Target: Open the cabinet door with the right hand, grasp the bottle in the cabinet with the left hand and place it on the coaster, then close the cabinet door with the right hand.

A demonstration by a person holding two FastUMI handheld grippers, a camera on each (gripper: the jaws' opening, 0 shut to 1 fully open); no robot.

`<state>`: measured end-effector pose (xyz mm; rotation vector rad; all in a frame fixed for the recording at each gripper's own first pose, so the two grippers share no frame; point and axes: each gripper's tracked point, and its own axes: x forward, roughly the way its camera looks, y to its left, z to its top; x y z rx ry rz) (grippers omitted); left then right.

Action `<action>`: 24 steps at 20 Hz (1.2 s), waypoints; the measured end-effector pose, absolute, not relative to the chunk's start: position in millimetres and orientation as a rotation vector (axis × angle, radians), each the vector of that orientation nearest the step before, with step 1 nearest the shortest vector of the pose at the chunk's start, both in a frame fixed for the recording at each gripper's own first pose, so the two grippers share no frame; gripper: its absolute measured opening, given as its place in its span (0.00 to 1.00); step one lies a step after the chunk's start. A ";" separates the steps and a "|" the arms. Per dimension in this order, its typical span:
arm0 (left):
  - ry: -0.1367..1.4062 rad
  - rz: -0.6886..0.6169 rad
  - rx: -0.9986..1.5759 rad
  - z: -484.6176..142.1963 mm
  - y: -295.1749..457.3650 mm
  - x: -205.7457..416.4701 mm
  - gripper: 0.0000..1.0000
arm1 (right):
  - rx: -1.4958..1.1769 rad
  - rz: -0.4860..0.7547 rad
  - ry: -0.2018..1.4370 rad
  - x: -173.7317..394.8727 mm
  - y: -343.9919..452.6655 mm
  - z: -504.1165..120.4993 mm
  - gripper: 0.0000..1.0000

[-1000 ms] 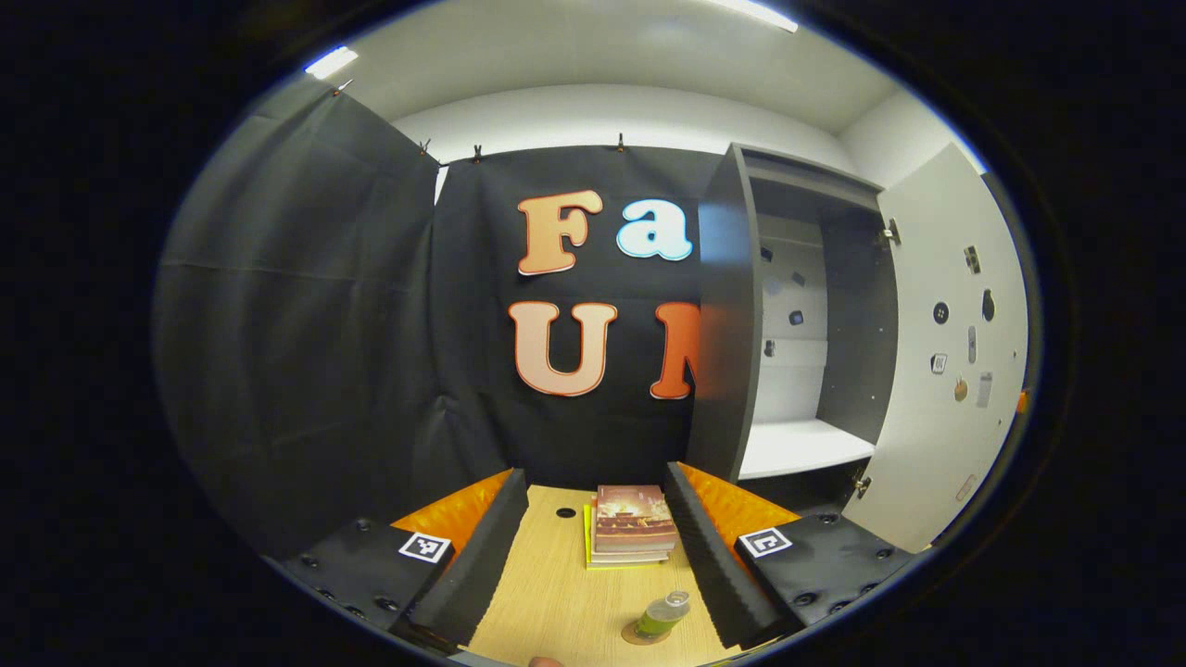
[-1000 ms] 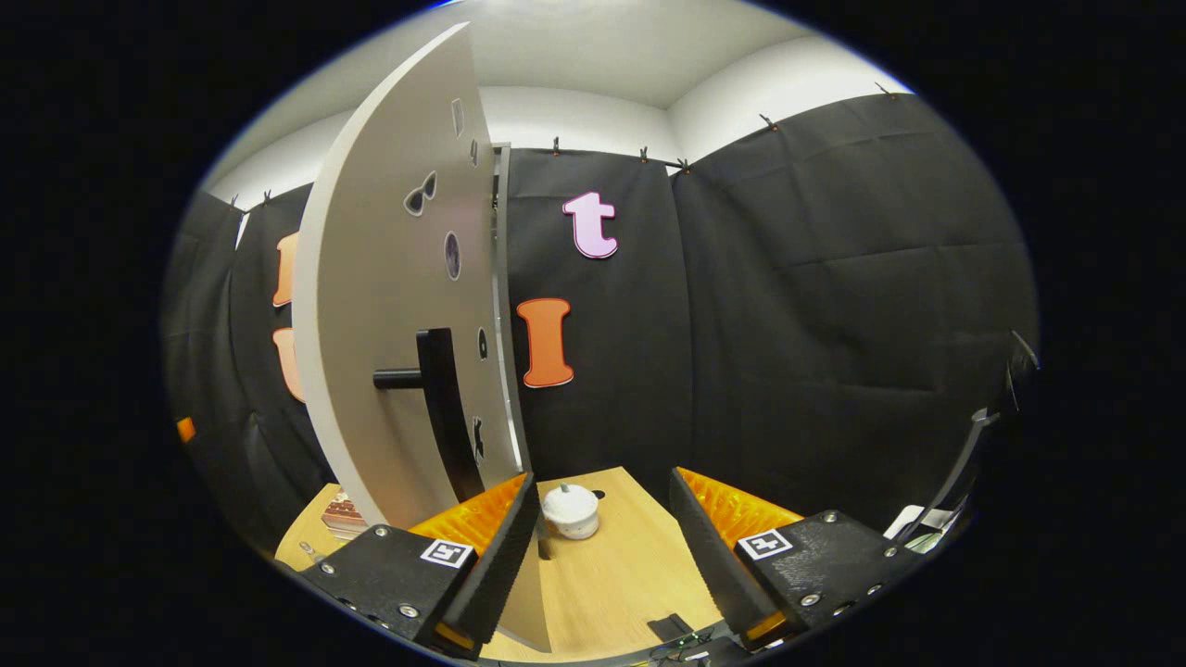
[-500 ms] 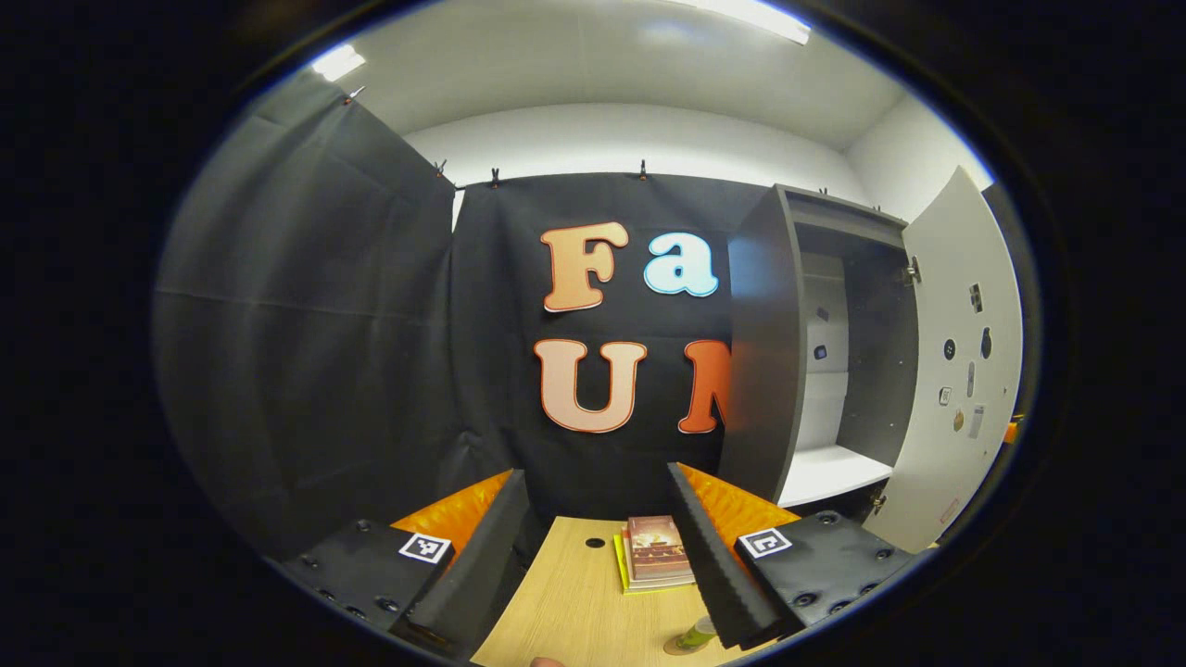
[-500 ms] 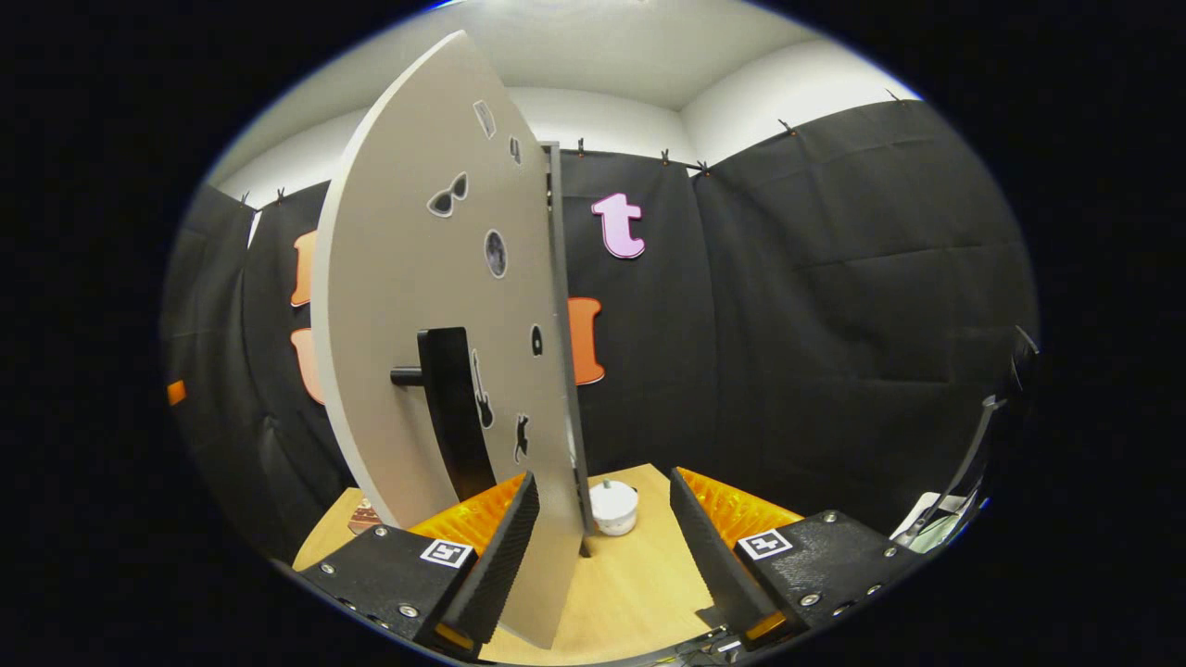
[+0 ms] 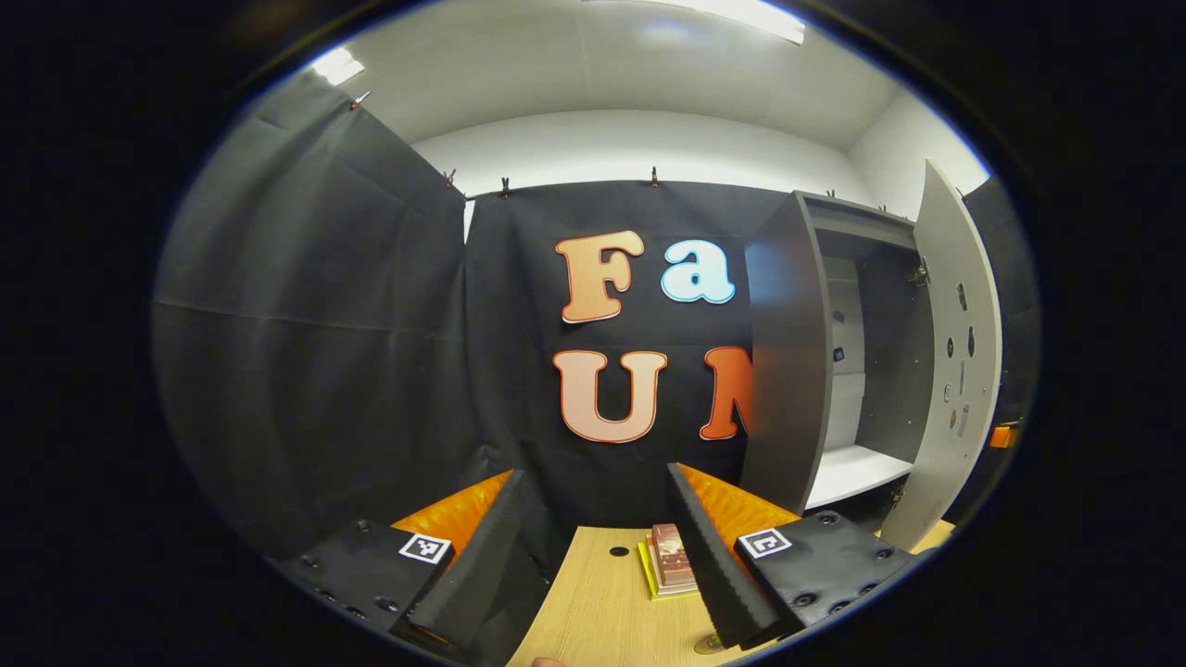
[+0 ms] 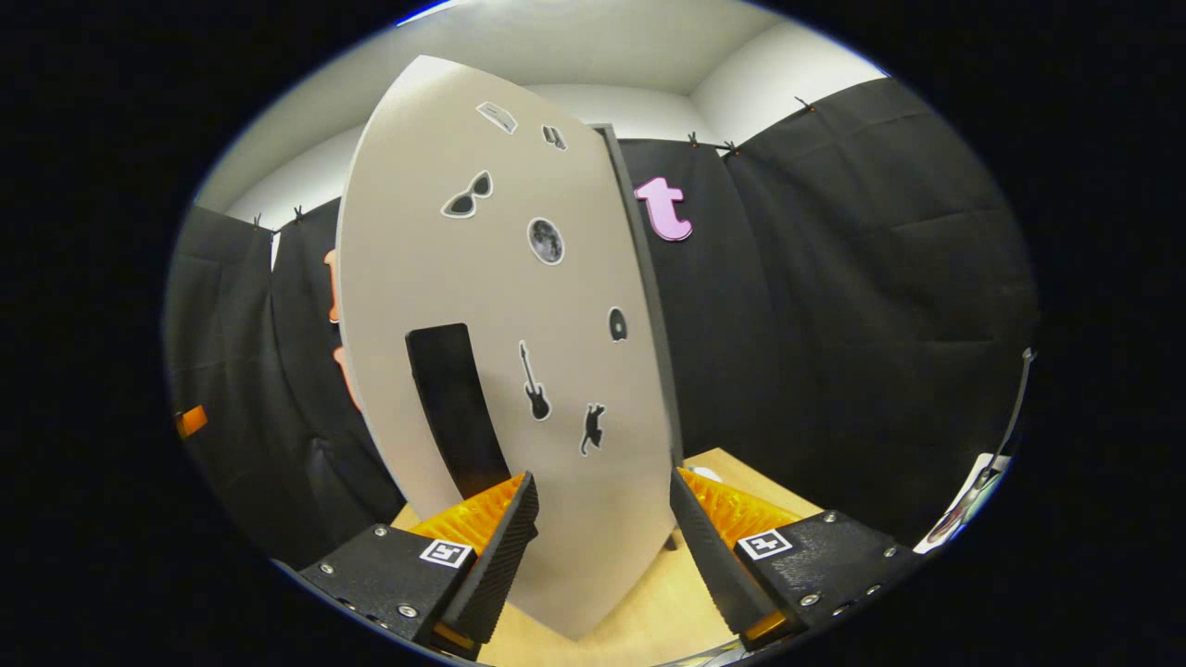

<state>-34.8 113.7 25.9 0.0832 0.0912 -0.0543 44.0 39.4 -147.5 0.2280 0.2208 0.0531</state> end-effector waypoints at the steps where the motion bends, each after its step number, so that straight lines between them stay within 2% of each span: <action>1: 0.093 -0.050 0.080 25.1 117.1 -34.4 0.98 | 0.238 0.084 0.222 49.8 54.7 -148.3 0.89; 2: 0.094 -0.044 0.080 25.6 121.7 -34.3 0.97 | 0.243 0.114 0.222 56.4 70.0 -149.8 0.99; 4: 0.099 -0.029 0.085 23.9 130.0 -34.1 0.97 | 0.229 0.150 0.226 67.9 93.1 -153.2 0.82; 5: 0.102 -0.023 0.084 23.1 134.4 -34.4 0.97 | 0.224 0.166 0.236 72.8 102.0 -158.4 0.92; 13: 0.100 0.033 0.088 28.1 163.4 -28.9 0.97 | 0.246 0.238 0.249 89.3 128.1 -162.2 0.91; 24: 0.118 0.002 0.063 17.5 143.7 -0.8 0.97 | 0.245 0.245 0.259 115.9 151.5 -165.1 0.91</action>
